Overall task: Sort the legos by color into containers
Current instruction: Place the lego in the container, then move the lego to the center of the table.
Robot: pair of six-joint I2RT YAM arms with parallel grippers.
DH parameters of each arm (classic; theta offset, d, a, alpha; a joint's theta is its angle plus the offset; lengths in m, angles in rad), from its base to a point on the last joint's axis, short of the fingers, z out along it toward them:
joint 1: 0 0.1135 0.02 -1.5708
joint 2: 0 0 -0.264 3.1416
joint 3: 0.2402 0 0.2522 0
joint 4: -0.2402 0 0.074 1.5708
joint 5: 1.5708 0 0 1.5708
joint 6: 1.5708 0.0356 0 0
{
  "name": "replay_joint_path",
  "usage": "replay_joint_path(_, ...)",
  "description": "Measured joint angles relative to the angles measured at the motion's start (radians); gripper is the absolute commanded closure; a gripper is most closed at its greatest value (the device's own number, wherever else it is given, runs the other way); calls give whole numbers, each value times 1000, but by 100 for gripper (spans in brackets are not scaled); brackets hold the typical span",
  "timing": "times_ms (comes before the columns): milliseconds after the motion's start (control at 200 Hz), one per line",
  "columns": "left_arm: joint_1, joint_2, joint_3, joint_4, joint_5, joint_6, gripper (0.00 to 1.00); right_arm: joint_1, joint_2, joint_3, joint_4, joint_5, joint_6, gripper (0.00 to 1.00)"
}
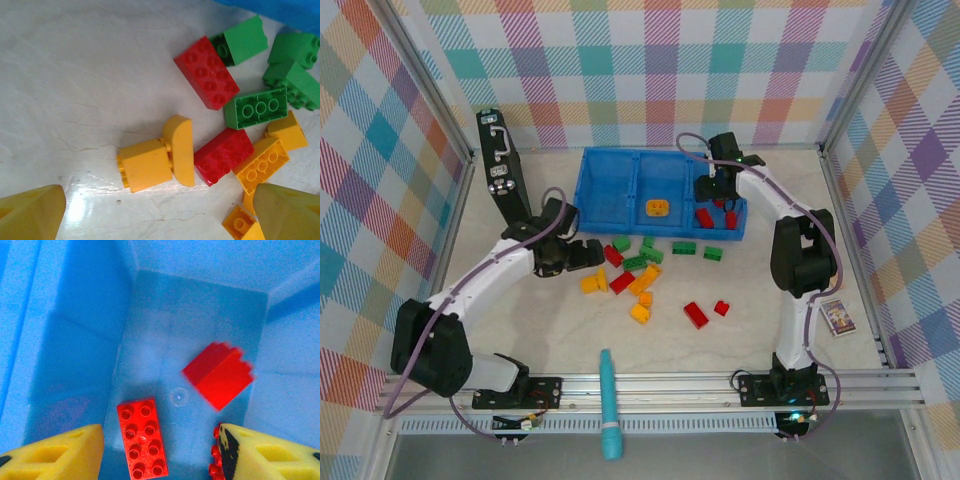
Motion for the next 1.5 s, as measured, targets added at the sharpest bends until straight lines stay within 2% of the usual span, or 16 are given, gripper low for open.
replay_joint_path(160,-43,55,-17,28,-25,-42,10,0,-44,-26,17,-12,-14,36)
replay_joint_path(390,-43,55,-79,40,-44,-101,18,0,-98,-40,39,-36,-15,36)
replay_joint_path(780,-52,71,-131,82,-62,-161,20,0,-99,-62,51,-53,-14,36)
replay_joint_path(1195,-54,145,-131,112,-85,-180,18,0,-100,-65,51,-55,-14,35)
replay_joint_path(1500,-54,174,-119,156,-85,-192,21,0,-100,-69,52,-61,-14,35)
